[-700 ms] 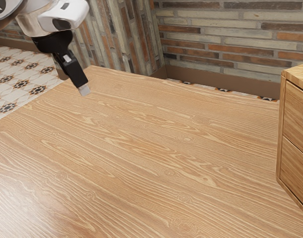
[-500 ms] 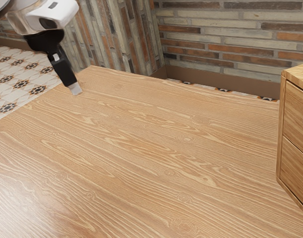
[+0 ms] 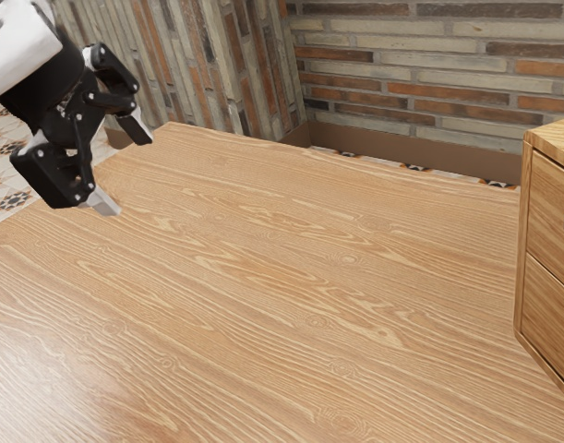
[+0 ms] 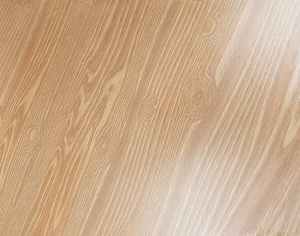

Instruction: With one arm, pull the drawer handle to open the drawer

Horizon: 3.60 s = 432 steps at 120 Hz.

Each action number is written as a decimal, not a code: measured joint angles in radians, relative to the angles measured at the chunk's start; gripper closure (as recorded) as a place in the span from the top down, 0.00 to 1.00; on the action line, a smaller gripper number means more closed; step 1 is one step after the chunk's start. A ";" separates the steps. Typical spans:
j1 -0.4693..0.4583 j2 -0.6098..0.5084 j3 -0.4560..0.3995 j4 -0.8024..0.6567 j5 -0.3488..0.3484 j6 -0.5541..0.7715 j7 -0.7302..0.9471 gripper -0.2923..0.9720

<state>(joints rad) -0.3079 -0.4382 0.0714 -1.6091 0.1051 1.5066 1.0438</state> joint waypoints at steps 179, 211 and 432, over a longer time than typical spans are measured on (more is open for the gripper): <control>-0.296 0.298 -0.195 0.033 0.095 0.385 0.382 0.77; -0.314 0.347 -0.196 0.067 0.086 0.467 0.392 0.77; -0.312 0.658 -0.185 0.405 0.132 0.402 0.398 0.77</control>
<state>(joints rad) -0.6201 0.2196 -0.1133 -1.2044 0.2373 1.9085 1.4420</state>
